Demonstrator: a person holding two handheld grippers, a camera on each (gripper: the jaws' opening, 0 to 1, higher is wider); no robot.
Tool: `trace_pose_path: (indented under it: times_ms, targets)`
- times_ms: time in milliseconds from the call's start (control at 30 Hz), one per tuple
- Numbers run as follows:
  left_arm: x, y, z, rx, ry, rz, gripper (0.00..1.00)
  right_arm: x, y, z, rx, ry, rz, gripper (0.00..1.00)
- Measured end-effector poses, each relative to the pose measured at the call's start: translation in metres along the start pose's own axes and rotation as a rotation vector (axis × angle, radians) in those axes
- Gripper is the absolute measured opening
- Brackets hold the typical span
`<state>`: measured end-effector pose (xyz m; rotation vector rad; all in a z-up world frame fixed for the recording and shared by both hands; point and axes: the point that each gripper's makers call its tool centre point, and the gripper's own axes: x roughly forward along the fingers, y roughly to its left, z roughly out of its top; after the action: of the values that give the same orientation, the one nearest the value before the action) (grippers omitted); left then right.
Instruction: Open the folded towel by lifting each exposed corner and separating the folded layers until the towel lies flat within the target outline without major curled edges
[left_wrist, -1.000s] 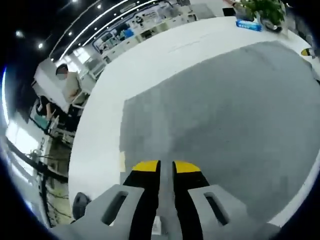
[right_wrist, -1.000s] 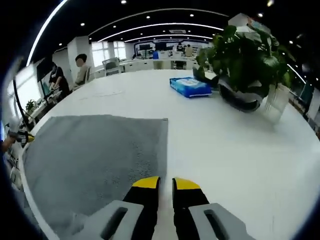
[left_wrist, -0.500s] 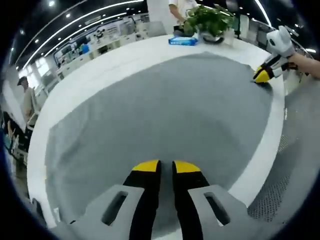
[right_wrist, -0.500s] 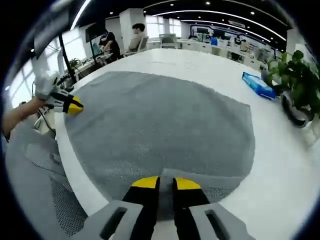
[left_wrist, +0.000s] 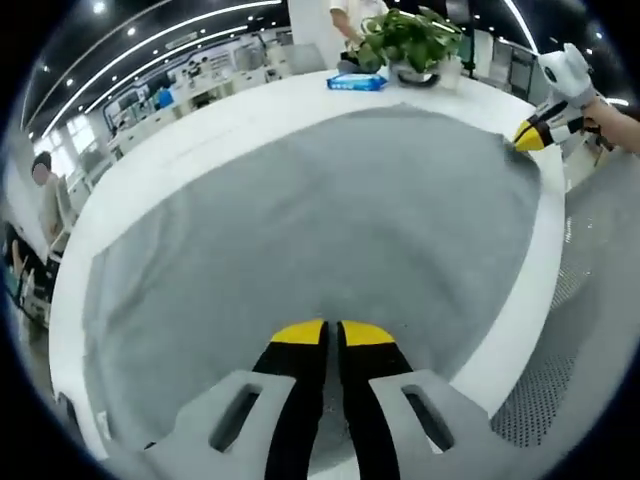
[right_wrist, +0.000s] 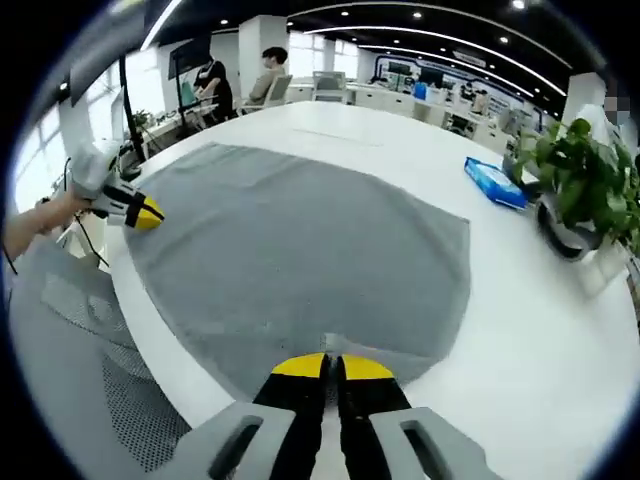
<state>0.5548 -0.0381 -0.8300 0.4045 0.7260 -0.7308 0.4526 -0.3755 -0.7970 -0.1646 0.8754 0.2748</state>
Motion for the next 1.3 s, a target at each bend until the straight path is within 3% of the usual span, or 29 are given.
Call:
trace_pose_path:
  times_ms: [67,100,133,333,467,567,667,733,767,800,833,900,933,1000,1067,1100,1133,1200,1267,1300]
  targets:
    - [0.0,0.0,0.0,0.0,-0.008,0.004,0.04,-0.008,-0.007,-0.021,0.029,0.049,-0.03,0.0]
    - [0.0,0.0,0.0,-0.001,-0.012,0.005,0.04,-0.009,-0.005,-0.028,0.099,0.096,-0.016,0.0]
    - [0.0,0.0,0.0,0.001,-0.014,0.006,0.04,-0.008,-0.008,-0.025,0.115,0.071,-0.029,0.0]
    - [0.0,0.0,0.001,0.008,-0.025,0.005,0.04,-0.007,-0.007,-0.061,0.135,0.234,-0.04,0.01]
    - [0.0,0.001,0.0,0.006,-0.034,0.027,0.06,-0.006,-0.015,-0.075,-0.022,0.328,-0.086,0.0]
    - [-0.001,0.002,0.001,-0.01,-0.041,0.035,0.06,-0.008,-0.011,-0.07,0.007,0.296,-0.079,0.05]
    - [-0.002,0.005,0.0,-0.043,-0.047,0.047,0.08,-0.019,-0.017,-0.055,0.019,0.196,-0.109,0.1]
    - [-0.01,0.011,-0.002,-0.083,-0.042,0.09,0.11,-0.027,-0.02,-0.045,-0.064,0.134,-0.125,0.15]
    - [-0.014,0.014,0.004,-0.079,-0.082,0.116,0.12,-0.031,-0.024,-0.042,-0.102,0.106,-0.148,0.19]
    - [-0.024,0.012,0.017,-0.052,-0.165,0.113,0.13,-0.036,-0.026,-0.036,-0.146,0.049,-0.175,0.24]
    - [-0.037,0.009,0.029,-0.075,-0.239,0.113,0.14,-0.039,-0.028,-0.032,-0.166,-0.01,-0.191,0.26]
    - [-0.054,0.009,0.04,-0.137,-0.301,0.126,0.22,-0.044,-0.024,-0.023,-0.11,-0.147,-0.191,0.34]
    - [-0.068,0.006,0.051,-0.166,-0.364,0.124,0.26,-0.048,-0.022,-0.015,-0.058,-0.213,-0.174,0.38]
    - [-0.089,0.003,0.067,-0.246,-0.472,0.132,0.35,-0.057,-0.032,0.009,0.006,-0.323,-0.207,0.47]
    - [-0.105,0.0,0.077,-0.311,-0.551,0.131,0.43,-0.075,-0.032,0.048,-0.008,-0.534,-0.209,0.61]
    - [-0.111,-0.002,0.08,-0.327,-0.581,0.132,0.48,-0.088,-0.028,0.065,-0.015,-0.654,-0.21,0.75]
    - [-0.119,-0.001,0.084,-0.327,-0.62,0.146,0.52,-0.097,-0.025,0.074,-0.036,-0.724,-0.208,0.86]
    - [-0.132,-0.004,0.097,-0.277,-0.725,0.167,0.63,-0.109,-0.018,0.083,-0.084,-0.81,-0.204,1.0]
    - [-0.136,-0.006,0.1,-0.27,-0.765,0.187,0.8,-0.111,-0.016,0.087,-0.1,-0.817,-0.212,1.0]
    - [-0.137,-0.01,0.104,-0.278,-0.793,0.186,0.94,-0.113,-0.011,0.092,-0.136,-0.835,-0.203,1.0]
